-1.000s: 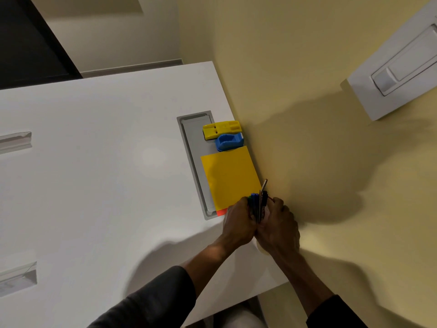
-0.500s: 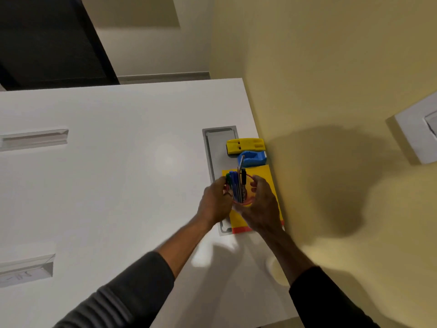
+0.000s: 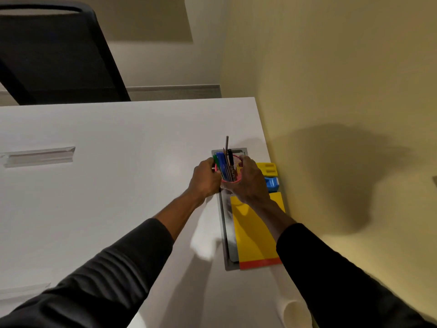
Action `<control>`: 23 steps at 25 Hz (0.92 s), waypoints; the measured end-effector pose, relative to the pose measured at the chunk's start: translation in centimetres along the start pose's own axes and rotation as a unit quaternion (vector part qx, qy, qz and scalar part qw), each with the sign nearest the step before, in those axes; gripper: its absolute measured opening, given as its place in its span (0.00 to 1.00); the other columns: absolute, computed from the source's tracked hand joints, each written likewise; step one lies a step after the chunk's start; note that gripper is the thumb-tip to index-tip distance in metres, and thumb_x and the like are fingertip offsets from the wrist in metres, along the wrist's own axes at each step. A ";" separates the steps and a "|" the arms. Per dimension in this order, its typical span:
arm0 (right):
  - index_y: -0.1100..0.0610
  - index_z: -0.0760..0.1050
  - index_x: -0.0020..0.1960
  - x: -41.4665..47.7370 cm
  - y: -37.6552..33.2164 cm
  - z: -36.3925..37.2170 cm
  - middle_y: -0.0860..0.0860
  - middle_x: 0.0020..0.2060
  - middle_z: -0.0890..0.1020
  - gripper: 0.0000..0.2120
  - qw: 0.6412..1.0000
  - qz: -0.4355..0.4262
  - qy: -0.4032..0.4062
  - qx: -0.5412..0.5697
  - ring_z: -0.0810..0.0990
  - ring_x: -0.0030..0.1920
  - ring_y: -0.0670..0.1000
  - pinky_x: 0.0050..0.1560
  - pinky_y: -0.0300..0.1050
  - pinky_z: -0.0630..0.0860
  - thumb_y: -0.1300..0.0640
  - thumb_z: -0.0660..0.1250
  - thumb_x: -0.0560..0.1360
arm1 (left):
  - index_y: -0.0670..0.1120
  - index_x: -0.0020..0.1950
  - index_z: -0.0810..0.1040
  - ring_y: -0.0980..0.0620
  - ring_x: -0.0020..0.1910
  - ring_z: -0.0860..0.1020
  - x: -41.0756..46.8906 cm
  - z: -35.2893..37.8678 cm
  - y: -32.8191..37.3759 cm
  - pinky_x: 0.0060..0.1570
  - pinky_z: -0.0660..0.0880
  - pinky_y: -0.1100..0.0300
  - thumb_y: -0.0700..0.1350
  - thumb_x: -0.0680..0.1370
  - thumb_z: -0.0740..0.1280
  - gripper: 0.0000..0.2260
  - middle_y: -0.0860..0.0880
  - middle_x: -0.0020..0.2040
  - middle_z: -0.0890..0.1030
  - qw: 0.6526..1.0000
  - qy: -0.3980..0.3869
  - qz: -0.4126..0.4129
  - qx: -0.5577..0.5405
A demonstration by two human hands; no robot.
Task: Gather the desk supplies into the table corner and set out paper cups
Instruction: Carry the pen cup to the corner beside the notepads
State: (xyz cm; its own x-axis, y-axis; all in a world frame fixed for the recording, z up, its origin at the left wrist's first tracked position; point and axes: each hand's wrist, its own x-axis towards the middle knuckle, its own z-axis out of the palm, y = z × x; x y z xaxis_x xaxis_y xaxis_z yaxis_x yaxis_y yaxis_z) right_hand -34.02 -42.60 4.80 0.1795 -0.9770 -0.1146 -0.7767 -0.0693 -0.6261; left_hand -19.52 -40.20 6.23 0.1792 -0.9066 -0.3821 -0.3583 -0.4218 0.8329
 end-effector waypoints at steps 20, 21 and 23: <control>0.61 0.65 0.73 8.8 4.8 -1.6 0.62 0.64 0.74 0.38 0.969 0.186 0.142 -0.083 0.76 0.57 0.54 0.47 0.38 0.69 0.46 0.78 0.72 | 0.37 0.61 0.80 0.47 0.49 0.78 15.6 7.7 7.5 0.38 0.71 0.61 0.34 0.80 0.64 0.11 0.43 0.51 0.79 0.986 -0.141 0.043 0.082; 0.61 0.65 0.73 8.7 5.0 -1.5 0.62 0.64 0.74 0.38 0.968 0.187 0.145 -0.079 0.76 0.57 0.54 0.47 0.39 0.69 0.47 0.78 0.73 | 0.37 0.62 0.80 0.47 0.50 0.78 15.6 7.8 7.6 0.40 0.72 0.60 0.34 0.80 0.64 0.11 0.43 0.52 0.80 0.985 -0.144 0.046 0.087; 0.60 0.64 0.74 8.6 5.3 -1.3 0.62 0.65 0.74 0.38 0.968 0.192 0.144 -0.068 0.76 0.59 0.55 0.48 0.40 0.72 0.48 0.78 0.73 | 0.37 0.64 0.80 0.45 0.54 0.79 15.7 8.0 7.5 0.47 0.76 0.56 0.34 0.81 0.64 0.13 0.41 0.56 0.81 0.983 -0.150 0.048 0.095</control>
State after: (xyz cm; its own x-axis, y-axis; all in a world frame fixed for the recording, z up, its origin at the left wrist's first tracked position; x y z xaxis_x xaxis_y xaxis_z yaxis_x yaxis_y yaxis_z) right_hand -37.35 -51.63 1.50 -0.2986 -0.9505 -0.0854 -0.8292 0.3027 -0.4698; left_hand -26.74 -57.69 3.28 -0.1307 -0.8932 -0.4302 -0.5296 -0.3039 0.7920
